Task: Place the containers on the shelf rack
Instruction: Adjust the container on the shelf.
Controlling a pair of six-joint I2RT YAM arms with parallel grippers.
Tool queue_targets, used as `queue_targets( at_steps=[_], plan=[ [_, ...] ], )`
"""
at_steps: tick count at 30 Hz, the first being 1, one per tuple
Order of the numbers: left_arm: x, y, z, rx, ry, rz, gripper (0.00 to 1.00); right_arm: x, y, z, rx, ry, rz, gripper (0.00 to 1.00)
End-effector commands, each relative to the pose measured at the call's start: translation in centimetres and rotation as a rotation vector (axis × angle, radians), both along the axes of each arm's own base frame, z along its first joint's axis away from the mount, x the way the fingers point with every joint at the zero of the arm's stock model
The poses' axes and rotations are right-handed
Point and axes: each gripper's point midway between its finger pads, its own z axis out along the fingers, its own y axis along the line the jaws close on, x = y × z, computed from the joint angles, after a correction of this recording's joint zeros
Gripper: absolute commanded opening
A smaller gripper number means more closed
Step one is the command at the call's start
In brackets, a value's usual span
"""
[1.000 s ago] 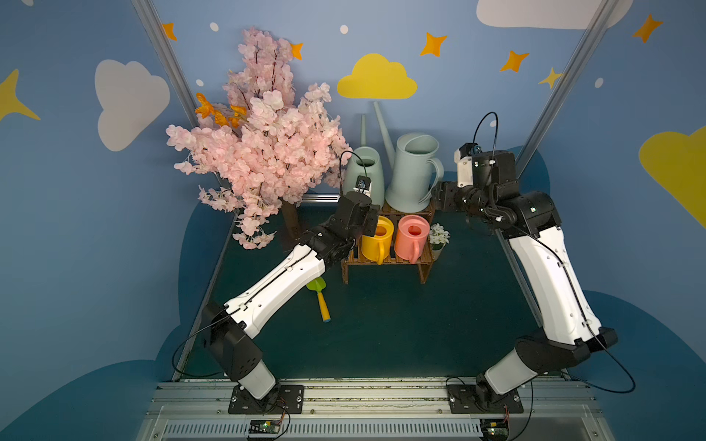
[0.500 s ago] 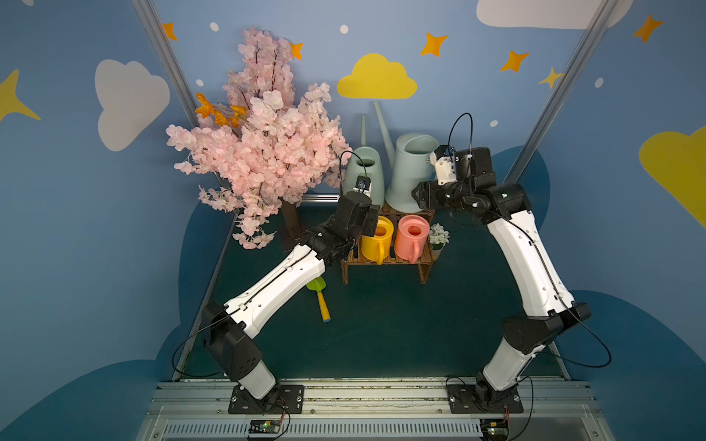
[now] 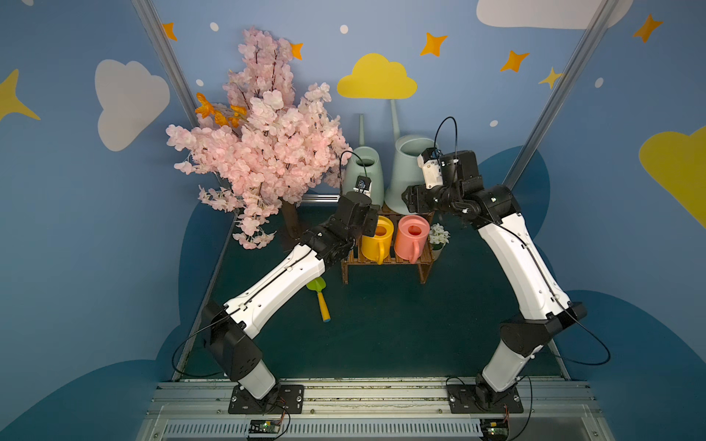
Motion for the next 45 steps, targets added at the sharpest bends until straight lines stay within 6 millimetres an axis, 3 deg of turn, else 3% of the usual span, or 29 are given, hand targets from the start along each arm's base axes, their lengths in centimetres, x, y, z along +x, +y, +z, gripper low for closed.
queue_targets(
  at_steps=[1, 16, 28, 35, 40, 45],
  plan=[
    [-0.5, 0.5, 1.4, -0.018, -0.02, -0.004, 0.41, -0.4, 0.1, 1.3, 0.038, -0.028, -0.007, 0.7],
    [-0.6, 0.5, 1.0, -0.015, -0.011, -0.004, 0.42, -1.1, 1.3, 1.2, 0.03, -0.032, 0.019, 0.7],
    [-1.4, 1.3, 2.3, -0.024, -0.036, -0.005, 0.48, -1.6, -0.3, 2.9, 0.023, -0.093, -0.029, 0.76],
    [-3.5, 1.8, 3.5, -0.036, -0.047, -0.048, 0.58, -3.0, -2.3, 4.3, 0.014, -0.138, -0.067, 0.83],
    [-6.0, 2.0, 3.5, -0.035, -0.049, -0.114, 0.67, -4.7, -4.0, 5.0, 0.028, -0.181, -0.1, 0.85],
    [-9.4, 4.4, 2.6, -0.008, -0.08, -0.152, 0.79, -7.0, -7.8, 4.9, 0.016, -0.238, -0.196, 0.89]
  ],
)
